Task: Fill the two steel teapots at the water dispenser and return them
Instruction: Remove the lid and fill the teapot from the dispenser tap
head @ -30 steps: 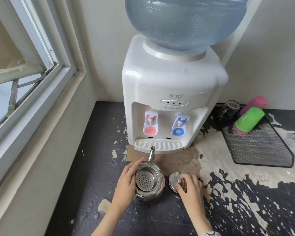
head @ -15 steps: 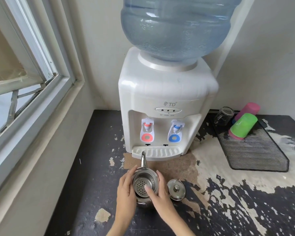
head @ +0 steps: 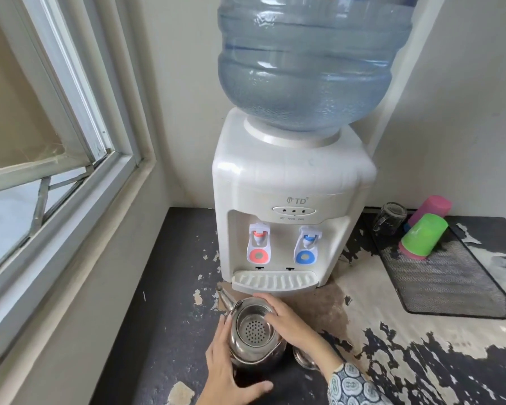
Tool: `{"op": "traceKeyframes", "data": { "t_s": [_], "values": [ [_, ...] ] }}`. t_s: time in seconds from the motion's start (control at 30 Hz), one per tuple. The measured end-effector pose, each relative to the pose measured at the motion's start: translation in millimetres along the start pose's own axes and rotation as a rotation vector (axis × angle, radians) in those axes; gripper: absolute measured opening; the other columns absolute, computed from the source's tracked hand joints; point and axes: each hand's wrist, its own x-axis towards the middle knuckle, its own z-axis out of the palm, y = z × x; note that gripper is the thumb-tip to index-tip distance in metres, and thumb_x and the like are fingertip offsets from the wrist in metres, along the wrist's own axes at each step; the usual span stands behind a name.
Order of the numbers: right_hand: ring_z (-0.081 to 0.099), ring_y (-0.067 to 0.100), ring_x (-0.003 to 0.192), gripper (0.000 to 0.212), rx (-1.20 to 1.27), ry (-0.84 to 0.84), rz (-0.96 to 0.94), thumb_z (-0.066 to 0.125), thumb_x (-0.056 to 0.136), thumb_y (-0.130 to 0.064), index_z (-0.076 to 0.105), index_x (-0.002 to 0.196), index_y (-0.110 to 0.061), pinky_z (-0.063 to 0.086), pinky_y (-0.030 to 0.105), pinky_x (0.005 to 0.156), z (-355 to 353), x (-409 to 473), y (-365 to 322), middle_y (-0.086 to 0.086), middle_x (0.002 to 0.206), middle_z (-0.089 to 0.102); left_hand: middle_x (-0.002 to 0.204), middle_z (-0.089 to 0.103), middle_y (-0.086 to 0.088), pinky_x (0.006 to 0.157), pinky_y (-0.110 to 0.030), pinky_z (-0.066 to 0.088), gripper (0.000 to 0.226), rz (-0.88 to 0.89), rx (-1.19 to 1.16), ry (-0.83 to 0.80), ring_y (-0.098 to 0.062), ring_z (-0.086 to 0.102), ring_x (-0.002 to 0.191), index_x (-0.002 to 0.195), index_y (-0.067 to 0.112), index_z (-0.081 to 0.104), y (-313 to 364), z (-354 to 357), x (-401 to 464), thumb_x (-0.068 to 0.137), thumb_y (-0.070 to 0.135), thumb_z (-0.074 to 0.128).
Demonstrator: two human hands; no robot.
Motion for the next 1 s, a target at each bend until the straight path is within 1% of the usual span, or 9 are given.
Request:
{"op": "traceKeyframes", "data": {
  "t_s": [0.13, 0.23, 0.33, 0.43, 0.53, 0.67, 0.73, 0.83, 1.0],
  "values": [
    [0.048, 0.007, 0.121, 0.052, -0.034, -0.081, -0.046, 0.04, 0.083, -0.005, 0.047, 0.129, -0.03, 0.036, 0.025, 0.105, -19, 18, -26, -0.009, 0.131, 0.051, 0.146, 0.03, -0.011, 0.108, -0.014, 0.015, 0.123, 0.146, 0.11, 0.226, -0.006, 0.023, 0.135, 0.143, 0.044, 0.004, 9, -7, 23, 0.045, 0.063, 0.075],
    [0.055, 0.012, 0.114, 0.047, -0.075, -0.107, -0.062, 0.042, 0.079, -0.012, 0.056, 0.118, -0.036, 0.04, 0.029, 0.104, -33, 33, -47, -0.008, 0.127, 0.058, 0.142, 0.033, -0.018, 0.11, -0.023, 0.02, 0.113, 0.179, 0.018, 0.269, -0.02, 0.023, 0.138, 0.138, 0.049, 0.014, 27, -13, 46, 0.045, 0.06, 0.077],
    [0.055, -0.01, 0.106, 0.043, -0.045, -0.117, -0.053, 0.047, 0.072, -0.023, 0.062, 0.108, -0.042, 0.04, 0.009, 0.093, -42, 43, -56, -0.014, 0.116, 0.063, 0.143, 0.03, -0.018, 0.11, -0.036, 0.025, 0.099, 0.142, -0.04, 0.201, -0.035, 0.025, 0.14, 0.128, 0.033, 0.031, 36, -18, 61, 0.043, 0.058, 0.077],
    [0.06, 0.017, 0.104, 0.052, -0.035, -0.025, 0.062, 0.053, 0.064, -0.033, 0.062, 0.114, -0.026, 0.044, 0.039, 0.1, -43, 57, -47, 0.005, 0.114, 0.067, 0.144, 0.03, -0.018, 0.109, -0.05, 0.03, 0.097, 0.116, 0.015, 0.163, -0.036, 0.028, 0.138, 0.12, 0.014, 0.041, 35, -22, 72, 0.043, 0.062, 0.074],
    [0.059, 0.017, 0.089, 0.034, -0.009, 0.047, 0.113, 0.059, 0.071, -0.031, 0.063, 0.1, -0.014, 0.045, 0.042, 0.09, -48, 61, -50, 0.008, 0.1, 0.067, 0.145, 0.03, -0.015, 0.109, -0.042, 0.027, 0.094, 0.087, 0.028, 0.158, -0.029, 0.024, 0.14, 0.117, 0.017, 0.039, 39, -24, 79, 0.044, 0.065, 0.072],
    [0.058, 0.008, 0.086, 0.014, 0.049, 0.111, 0.101, 0.062, 0.077, -0.02, 0.059, 0.09, -0.025, 0.044, 0.021, 0.074, -55, 52, -58, -0.001, 0.094, 0.064, 0.149, 0.024, -0.01, 0.112, -0.038, 0.024, 0.103, 0.097, 0.101, 0.132, -0.022, 0.023, 0.14, 0.126, 0.009, 0.04, 42, -21, 86, 0.046, 0.065, 0.075],
    [0.059, 0.008, 0.088, 0.016, 0.065, 0.118, 0.073, 0.06, 0.079, -0.014, 0.061, 0.089, -0.026, 0.044, 0.015, 0.074, -58, 46, -62, -0.003, 0.093, 0.066, 0.151, 0.022, -0.007, 0.113, -0.036, 0.021, 0.103, 0.082, 0.134, 0.122, -0.021, 0.021, 0.141, 0.129, 0.011, 0.037, 43, -20, 88, 0.049, 0.062, 0.077],
    [0.061, 0.017, 0.097, 0.016, 0.053, 0.115, 0.031, 0.059, 0.082, -0.021, 0.066, 0.097, -0.02, 0.043, 0.024, 0.081, -56, 39, -71, 0.006, 0.102, 0.07, 0.149, 0.025, -0.006, 0.111, -0.033, 0.019, 0.099, 0.048, 0.112, 0.147, -0.021, 0.021, 0.142, 0.129, 0.015, 0.035, 45, -20, 90, 0.051, 0.054, 0.081],
    [0.062, 0.017, 0.091, 0.027, 0.027, 0.235, -0.001, 0.048, 0.091, -0.035, 0.061, 0.104, -0.015, 0.043, 0.022, 0.07, -43, 35, -79, 0.009, 0.104, 0.068, 0.147, 0.028, -0.001, 0.111, -0.033, 0.018, 0.101, -0.024, 0.082, 0.205, -0.022, 0.029, 0.135, 0.136, 0.02, 0.03, 59, -17, 98, 0.055, 0.048, 0.082]
  ]
}}
